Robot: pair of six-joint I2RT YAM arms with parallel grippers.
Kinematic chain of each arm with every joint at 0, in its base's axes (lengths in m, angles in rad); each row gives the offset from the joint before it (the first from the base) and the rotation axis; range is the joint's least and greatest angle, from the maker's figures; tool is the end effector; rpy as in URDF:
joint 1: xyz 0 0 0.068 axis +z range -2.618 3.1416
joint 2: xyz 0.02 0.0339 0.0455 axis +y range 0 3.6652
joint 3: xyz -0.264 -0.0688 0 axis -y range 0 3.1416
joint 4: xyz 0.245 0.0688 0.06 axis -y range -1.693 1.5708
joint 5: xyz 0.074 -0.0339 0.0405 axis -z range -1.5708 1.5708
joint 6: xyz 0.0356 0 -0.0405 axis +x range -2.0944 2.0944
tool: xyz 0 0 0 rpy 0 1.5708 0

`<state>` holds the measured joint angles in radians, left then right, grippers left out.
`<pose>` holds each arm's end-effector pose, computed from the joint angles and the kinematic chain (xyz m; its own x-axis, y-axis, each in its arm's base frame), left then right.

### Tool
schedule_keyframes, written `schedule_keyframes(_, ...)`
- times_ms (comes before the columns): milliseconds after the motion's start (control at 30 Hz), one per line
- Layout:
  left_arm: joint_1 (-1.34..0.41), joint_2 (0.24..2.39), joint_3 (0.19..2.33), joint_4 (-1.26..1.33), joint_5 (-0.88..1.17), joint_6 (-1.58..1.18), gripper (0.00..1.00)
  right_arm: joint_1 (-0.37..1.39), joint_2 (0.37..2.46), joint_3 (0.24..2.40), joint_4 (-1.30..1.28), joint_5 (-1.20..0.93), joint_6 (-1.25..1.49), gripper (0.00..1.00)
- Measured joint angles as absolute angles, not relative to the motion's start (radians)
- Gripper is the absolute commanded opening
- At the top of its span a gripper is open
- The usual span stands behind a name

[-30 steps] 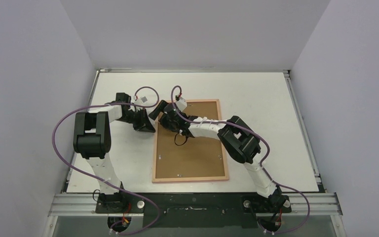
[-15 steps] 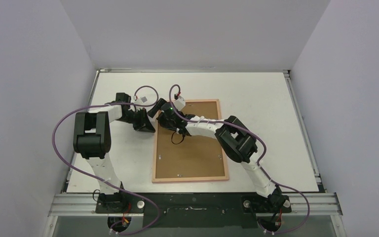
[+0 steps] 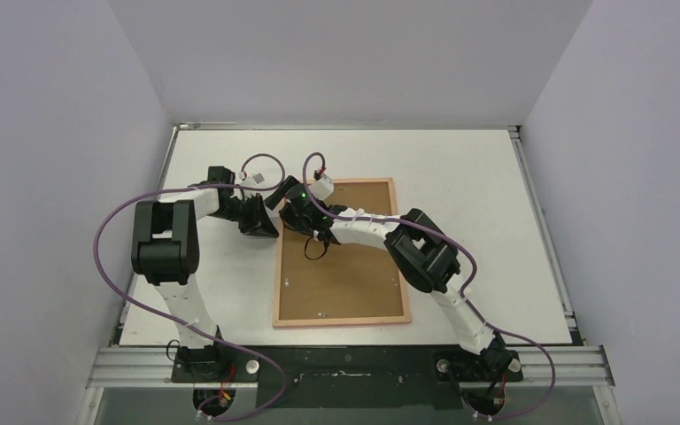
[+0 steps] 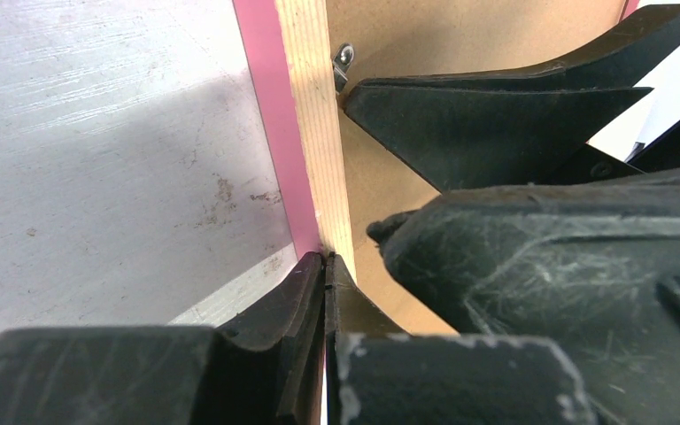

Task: Put the photo into the frame
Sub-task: Install the photo frame at the center of the board.

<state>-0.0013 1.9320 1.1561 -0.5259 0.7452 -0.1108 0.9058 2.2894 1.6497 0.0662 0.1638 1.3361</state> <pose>0.3568 -0.0246 0.1351 -0.9782 -0.0800 -0.1918 0.0735 0.7304 -0.6791 0.3241 0.4039 0.1549 -0.7508 0.5977 -0.2814 0.1647 0.5819 0.7964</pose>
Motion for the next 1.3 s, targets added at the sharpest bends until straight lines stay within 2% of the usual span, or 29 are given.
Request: schedule_keyframes(1300, 0.002, 1.938, 1.156, -0.524, 0.757, -0.106, 0.0, 0.909, 2.319, 1.681, 0.076, 0.171, 1.397, 0.9)
